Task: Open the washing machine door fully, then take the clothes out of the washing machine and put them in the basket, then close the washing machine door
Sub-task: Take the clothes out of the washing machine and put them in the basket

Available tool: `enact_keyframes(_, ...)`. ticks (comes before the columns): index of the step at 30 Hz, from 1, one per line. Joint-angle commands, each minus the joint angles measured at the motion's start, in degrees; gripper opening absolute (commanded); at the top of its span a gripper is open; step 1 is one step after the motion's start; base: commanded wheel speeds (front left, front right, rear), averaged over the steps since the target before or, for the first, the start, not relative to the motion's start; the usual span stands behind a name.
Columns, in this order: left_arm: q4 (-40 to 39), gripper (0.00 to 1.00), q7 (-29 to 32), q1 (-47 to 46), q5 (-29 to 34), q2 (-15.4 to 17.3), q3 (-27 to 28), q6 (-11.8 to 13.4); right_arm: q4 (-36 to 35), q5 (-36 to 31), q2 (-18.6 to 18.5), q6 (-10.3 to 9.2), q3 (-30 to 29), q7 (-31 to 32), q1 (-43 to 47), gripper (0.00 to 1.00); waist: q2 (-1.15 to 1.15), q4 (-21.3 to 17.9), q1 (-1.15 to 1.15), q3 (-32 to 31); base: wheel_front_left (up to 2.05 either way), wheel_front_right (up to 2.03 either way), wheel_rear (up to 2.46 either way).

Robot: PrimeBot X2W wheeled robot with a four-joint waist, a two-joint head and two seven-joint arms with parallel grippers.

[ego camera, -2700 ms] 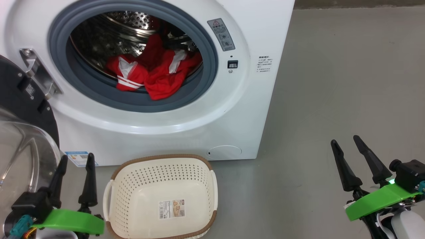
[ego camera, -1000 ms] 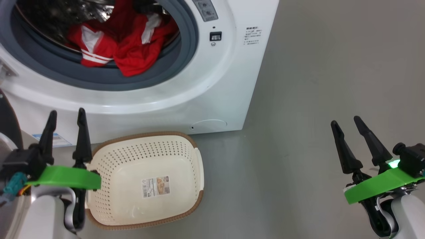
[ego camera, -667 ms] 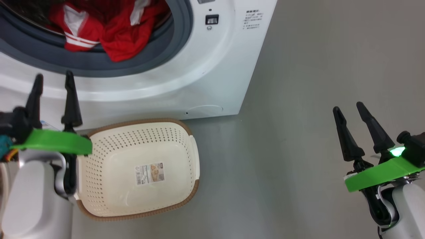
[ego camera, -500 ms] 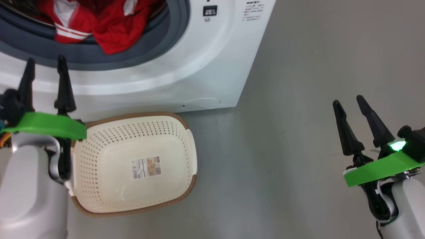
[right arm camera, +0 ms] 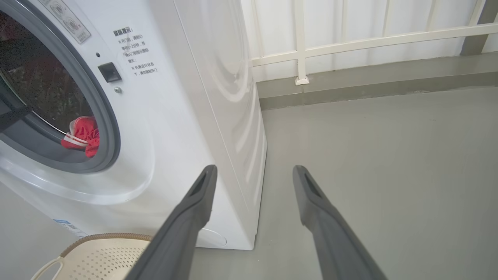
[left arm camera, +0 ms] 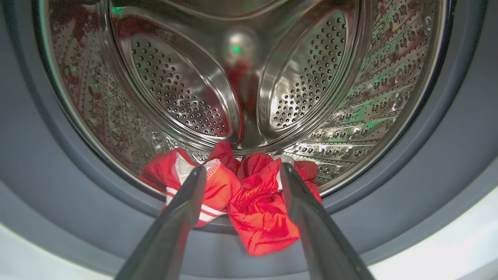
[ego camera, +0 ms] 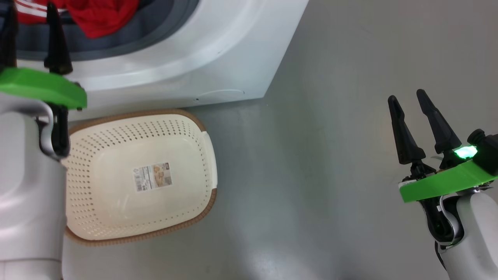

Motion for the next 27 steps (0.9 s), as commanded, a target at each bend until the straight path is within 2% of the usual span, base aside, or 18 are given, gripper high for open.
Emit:
enact_keyframes(1, 0.1, 1.0, 0.5, -2.9, 0.3, 2.2, 0.6, -0.2, -1.6, -0.5, -0.2, 0.09, 1.1, -0.7, -0.2, 1.0, 0.0, -1.0, 0.0, 2.3, 0.0, 0.0, 0.0)
enact_keyframes(10, 7.3, 1.0, 1.7, -11.2, 0.2, 2.2, -0.4, -0.3, -1.5, -0.4, 1.3, 0.09, 1.9, -0.7, -1.4, 1.0, 0.0, -3.0, 0.0, 5.3, 0.0, 0.0, 0.0)
enact_keyframes(27, 21.0, 1.0, 4.5, -23.8, 0.9, 4.5, -2.4, 0.0, -1.3, 0.0, 3.0, 0.09, 2.5, -0.7, -2.5, 1.0, 0.0, -7.2, 0.0, 8.8, 0.0, 0.0, 0.0)
